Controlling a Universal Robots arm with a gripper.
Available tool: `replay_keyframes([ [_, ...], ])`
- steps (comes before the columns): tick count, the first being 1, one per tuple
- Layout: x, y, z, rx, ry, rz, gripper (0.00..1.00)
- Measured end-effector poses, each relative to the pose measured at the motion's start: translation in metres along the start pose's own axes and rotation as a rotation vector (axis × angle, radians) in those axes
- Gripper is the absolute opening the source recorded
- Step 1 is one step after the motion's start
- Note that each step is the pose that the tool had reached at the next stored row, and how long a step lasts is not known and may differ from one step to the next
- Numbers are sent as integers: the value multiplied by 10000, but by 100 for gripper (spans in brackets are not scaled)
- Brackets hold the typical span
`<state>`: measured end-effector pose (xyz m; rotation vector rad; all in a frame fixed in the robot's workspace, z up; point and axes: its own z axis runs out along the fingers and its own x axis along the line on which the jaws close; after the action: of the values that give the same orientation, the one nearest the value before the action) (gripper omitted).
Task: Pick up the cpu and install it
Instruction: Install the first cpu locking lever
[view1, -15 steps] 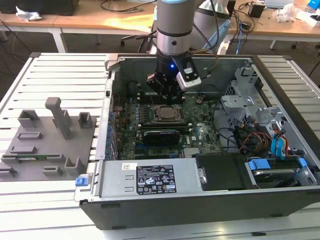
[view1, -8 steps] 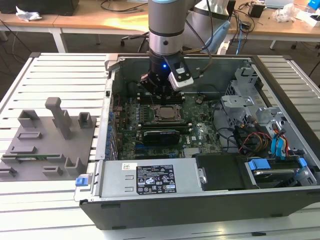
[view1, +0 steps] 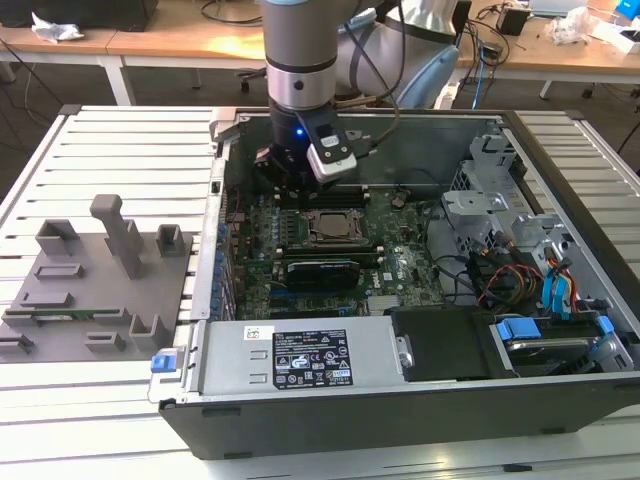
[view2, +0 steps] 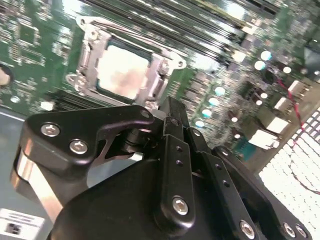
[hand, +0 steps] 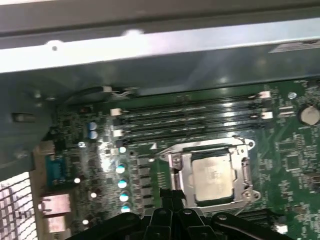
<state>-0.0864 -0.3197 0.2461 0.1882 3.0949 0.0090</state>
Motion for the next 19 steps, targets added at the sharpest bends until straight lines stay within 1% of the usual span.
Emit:
replay_keyframes([
  [1,48,-6,-2,0,0,1,11],
  [3,81,-10,-3,-1,-1,1,11],
  [7,88,-11,-4,0,0,0,11],
  [8,89,-11,-5,-17,4,1,11],
  [9,89,-11,-5,-56,8,3,11],
  [11,89,-11,-16,-73,9,6,11],
  [12,88,-10,-29,-73,9,5,11],
  [13,86,-10,-59,-74,8,4,11],
  [15,83,-10,-133,-74,8,4,11],
  [16,81,-9,-181,-73,9,4,11],
  [17,81,-9,-196,-73,9,4,11],
  [19,80,-9,-206,-75,7,3,11],
])
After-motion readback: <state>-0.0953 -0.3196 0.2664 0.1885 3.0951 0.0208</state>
